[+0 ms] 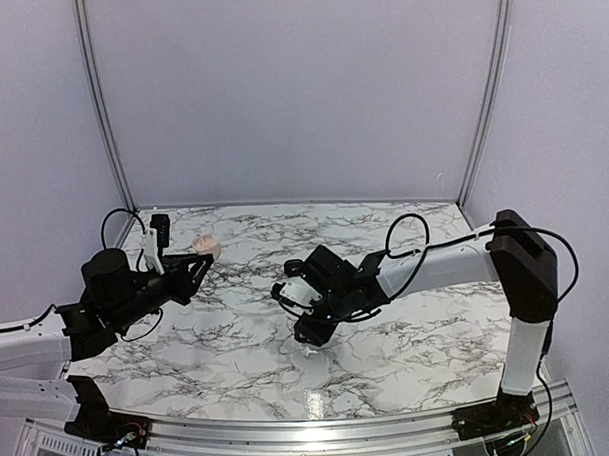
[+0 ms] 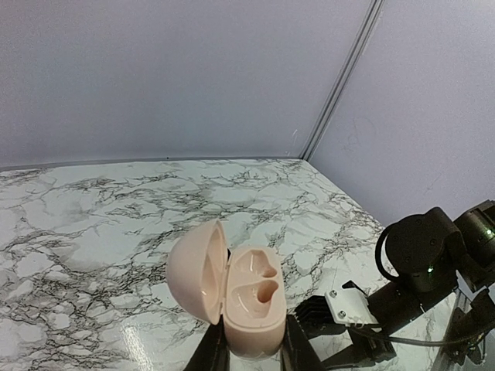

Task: Insert the wireless bluetooth earbuds into the charging case
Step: Move the earbuds to the center of the board, then adjust the earbuds at the center of the board.

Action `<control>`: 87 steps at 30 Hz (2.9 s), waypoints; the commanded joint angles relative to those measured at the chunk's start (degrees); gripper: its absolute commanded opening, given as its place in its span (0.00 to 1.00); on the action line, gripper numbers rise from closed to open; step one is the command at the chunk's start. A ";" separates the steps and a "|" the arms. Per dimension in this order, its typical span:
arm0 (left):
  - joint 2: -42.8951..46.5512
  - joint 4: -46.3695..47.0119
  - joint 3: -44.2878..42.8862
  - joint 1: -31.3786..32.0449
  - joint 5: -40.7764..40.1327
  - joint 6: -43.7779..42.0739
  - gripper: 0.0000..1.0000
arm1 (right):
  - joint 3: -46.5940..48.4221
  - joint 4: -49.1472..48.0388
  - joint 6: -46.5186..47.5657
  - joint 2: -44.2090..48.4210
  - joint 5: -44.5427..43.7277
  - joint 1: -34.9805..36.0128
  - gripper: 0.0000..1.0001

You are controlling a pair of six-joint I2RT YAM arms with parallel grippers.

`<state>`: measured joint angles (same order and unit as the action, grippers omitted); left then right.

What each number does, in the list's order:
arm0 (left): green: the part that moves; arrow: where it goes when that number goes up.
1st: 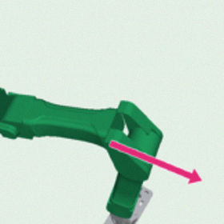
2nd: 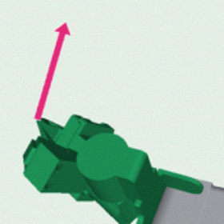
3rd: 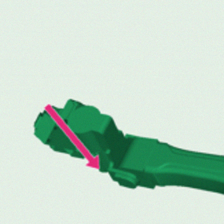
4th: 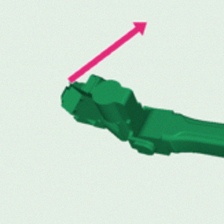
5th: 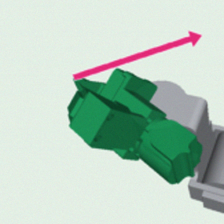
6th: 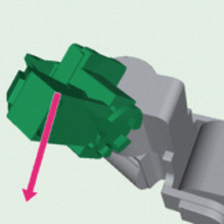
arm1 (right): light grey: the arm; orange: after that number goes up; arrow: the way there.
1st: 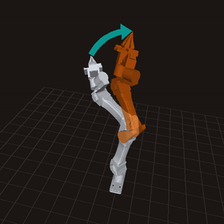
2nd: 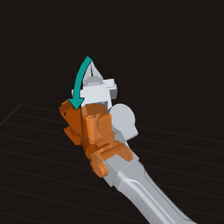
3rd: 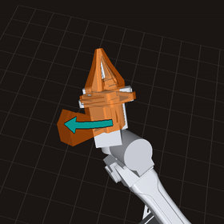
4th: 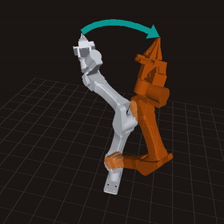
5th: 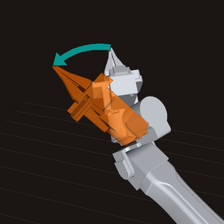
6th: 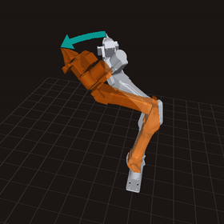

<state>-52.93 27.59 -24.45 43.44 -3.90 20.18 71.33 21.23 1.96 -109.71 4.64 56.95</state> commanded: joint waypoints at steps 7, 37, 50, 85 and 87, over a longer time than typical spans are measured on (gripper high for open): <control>-0.26 1.49 -0.95 -0.29 0.34 -0.39 0.00 | 0.69 3.48 0.39 -0.03 -9.39 0.74 0.54; -0.25 1.57 -1.48 -0.44 1.63 -1.72 0.00 | -6.65 -6.20 3.05 5.46 5.40 -4.76 0.46; -0.35 2.78 -0.21 -0.42 2.20 -1.22 0.00 | -6.83 -9.83 3.80 1.65 4.72 -3.67 0.43; -1.88 3.39 -2.08 -0.52 2.28 -2.10 0.00 | -3.92 -4.84 -3.51 5.08 5.85 -5.12 0.32; -2.13 3.39 -2.34 -0.40 2.64 -1.90 0.00 | -3.10 -4.19 -3.62 4.01 5.90 -4.80 0.31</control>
<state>-55.33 28.47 -25.04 43.38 -1.96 18.63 66.50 14.66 0.71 -105.41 9.50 51.18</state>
